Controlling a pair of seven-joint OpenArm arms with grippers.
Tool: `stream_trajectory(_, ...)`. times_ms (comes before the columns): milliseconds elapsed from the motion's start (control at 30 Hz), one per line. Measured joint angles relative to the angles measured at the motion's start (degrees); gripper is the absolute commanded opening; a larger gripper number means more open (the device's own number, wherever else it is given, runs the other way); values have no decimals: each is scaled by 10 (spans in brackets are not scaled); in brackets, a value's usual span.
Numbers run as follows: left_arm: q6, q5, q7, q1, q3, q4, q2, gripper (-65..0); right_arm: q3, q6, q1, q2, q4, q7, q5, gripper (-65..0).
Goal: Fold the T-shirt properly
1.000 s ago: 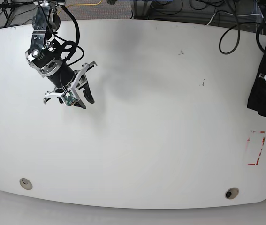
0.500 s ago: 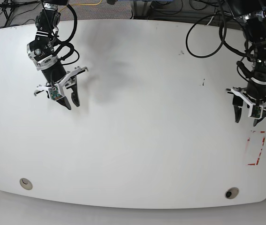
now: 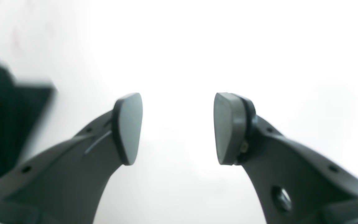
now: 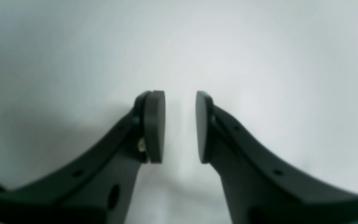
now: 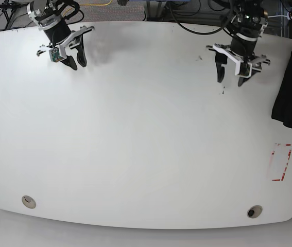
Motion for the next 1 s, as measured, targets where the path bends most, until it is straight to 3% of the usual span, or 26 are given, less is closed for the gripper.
stream_trajectory(333, 4, -3, -1, 181, 0, 16, 18, -314, 12, -3, -170, 1, 70, -20, 61, -490)
stream_trajectory(600, -1, -2, -2, 283, 4, 15, 7, -396, 15, -3, -287, -35, 70, -24, 71, -490)
stream_trajectory(767, 5, -4, -12, 306, 2, -10, -9, -397, -3, 0, -320, -46, 26, -14, 73, -490)
stream_trajectory(1000, 6, 0, 4, 246, 34, -187, -31, -397, -73, -5, -282, -48, -92, -22, 8, -490)
